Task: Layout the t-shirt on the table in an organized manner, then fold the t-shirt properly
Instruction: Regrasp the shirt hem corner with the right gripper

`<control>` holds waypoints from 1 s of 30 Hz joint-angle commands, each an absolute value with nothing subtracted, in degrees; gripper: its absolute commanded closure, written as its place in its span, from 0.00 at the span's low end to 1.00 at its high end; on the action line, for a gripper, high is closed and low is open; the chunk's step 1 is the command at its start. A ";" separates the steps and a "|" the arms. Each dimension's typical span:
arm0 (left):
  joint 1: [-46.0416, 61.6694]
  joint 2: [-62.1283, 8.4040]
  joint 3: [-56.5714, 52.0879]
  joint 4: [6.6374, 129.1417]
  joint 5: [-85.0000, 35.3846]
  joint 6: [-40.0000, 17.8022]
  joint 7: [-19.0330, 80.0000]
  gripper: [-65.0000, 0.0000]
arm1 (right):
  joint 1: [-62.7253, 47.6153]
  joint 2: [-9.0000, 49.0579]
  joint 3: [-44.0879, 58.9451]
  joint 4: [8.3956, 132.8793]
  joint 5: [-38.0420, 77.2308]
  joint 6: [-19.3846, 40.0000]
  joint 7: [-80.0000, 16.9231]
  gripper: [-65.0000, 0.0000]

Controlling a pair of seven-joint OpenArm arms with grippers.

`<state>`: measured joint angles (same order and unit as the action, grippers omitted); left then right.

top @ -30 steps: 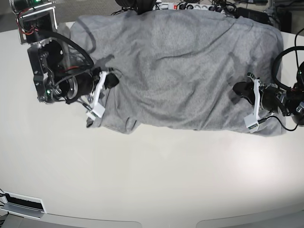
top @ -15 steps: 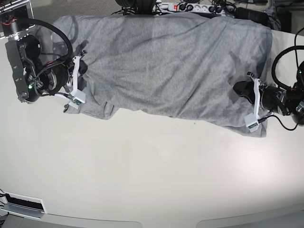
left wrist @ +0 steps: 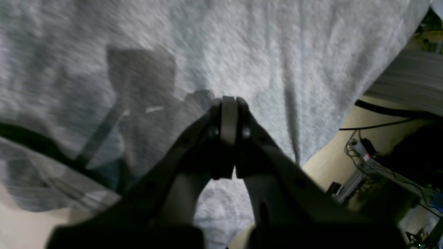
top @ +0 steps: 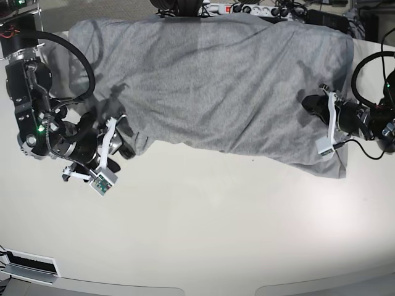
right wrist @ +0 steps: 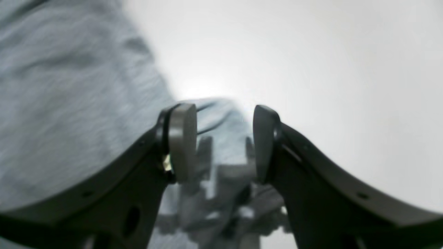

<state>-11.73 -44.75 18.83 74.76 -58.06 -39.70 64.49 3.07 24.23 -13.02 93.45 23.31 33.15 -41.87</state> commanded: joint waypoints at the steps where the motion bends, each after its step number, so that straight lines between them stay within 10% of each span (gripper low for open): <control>1: -12.71 -45.84 18.31 75.31 -59.05 -40.00 64.03 1.00 | 5.08 23.64 -12.69 93.89 23.38 32.93 -40.16 0.56; 8: -12.73 -45.87 18.31 75.31 -59.05 -40.00 64.05 1.00 | 12.05 18.15 -12.71 79.20 21.02 31.24 -40.03 0.41; 24: -12.71 -45.84 18.31 75.31 -59.07 -40.00 64.05 1.00 | 18.87 16.82 -12.69 51.42 25.30 37.12 -34.68 0.42; 30: -12.71 -45.84 18.31 75.31 -60.42 -40.00 64.07 1.00 | 18.74 16.82 -12.71 50.61 25.71 40.00 -36.05 0.75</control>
<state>-11.60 -44.75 18.83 74.74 -59.57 -39.70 64.47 17.78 16.34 -12.93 50.22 25.56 39.66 -35.27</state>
